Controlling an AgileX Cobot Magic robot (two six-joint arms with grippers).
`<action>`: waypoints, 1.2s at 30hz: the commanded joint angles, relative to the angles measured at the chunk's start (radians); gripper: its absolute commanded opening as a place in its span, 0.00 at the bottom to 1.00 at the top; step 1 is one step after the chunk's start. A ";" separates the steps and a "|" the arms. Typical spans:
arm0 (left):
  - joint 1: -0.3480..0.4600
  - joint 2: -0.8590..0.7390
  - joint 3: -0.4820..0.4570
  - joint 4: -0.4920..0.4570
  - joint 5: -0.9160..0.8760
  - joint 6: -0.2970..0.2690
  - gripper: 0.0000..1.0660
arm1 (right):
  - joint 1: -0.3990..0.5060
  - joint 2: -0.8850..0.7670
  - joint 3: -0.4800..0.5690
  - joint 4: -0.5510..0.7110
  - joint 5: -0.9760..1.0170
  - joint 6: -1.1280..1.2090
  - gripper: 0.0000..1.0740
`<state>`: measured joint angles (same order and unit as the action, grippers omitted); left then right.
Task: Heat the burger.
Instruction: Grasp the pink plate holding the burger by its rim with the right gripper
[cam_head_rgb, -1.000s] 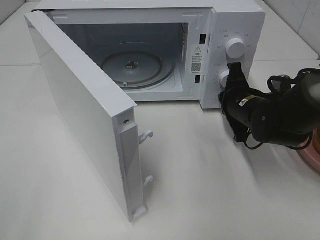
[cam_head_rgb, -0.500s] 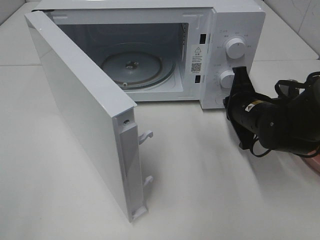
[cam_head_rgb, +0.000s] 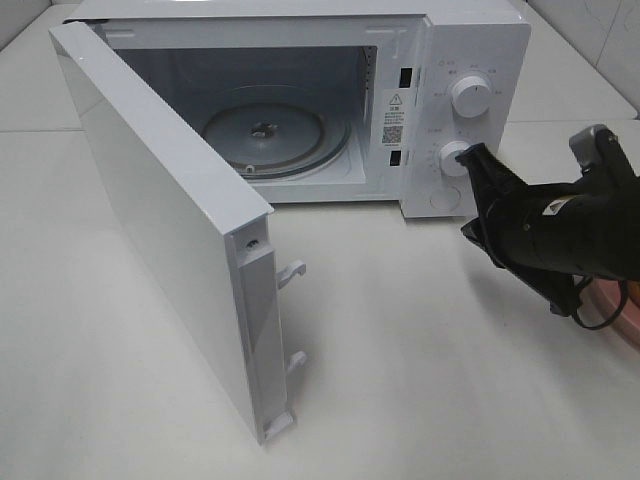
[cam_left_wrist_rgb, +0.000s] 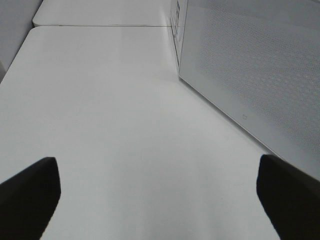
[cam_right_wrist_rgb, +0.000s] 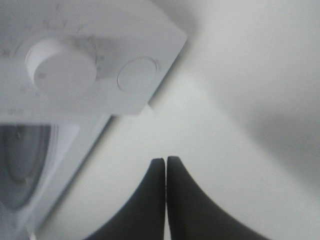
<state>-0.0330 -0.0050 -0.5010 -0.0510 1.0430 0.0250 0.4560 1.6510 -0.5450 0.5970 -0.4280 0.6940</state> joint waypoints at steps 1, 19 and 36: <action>0.000 -0.016 0.002 -0.007 -0.008 0.002 0.94 | 0.003 -0.109 0.004 0.006 0.257 -0.376 0.00; 0.000 -0.016 0.002 -0.007 -0.008 0.002 0.94 | -0.216 -0.278 -0.105 -0.452 1.014 -0.661 0.60; 0.000 -0.016 0.002 -0.007 -0.008 0.002 0.94 | -0.371 -0.034 -0.309 -0.579 1.061 -0.830 0.93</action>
<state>-0.0330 -0.0050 -0.5010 -0.0510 1.0430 0.0250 0.0900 1.5860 -0.8300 0.0250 0.6290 -0.1120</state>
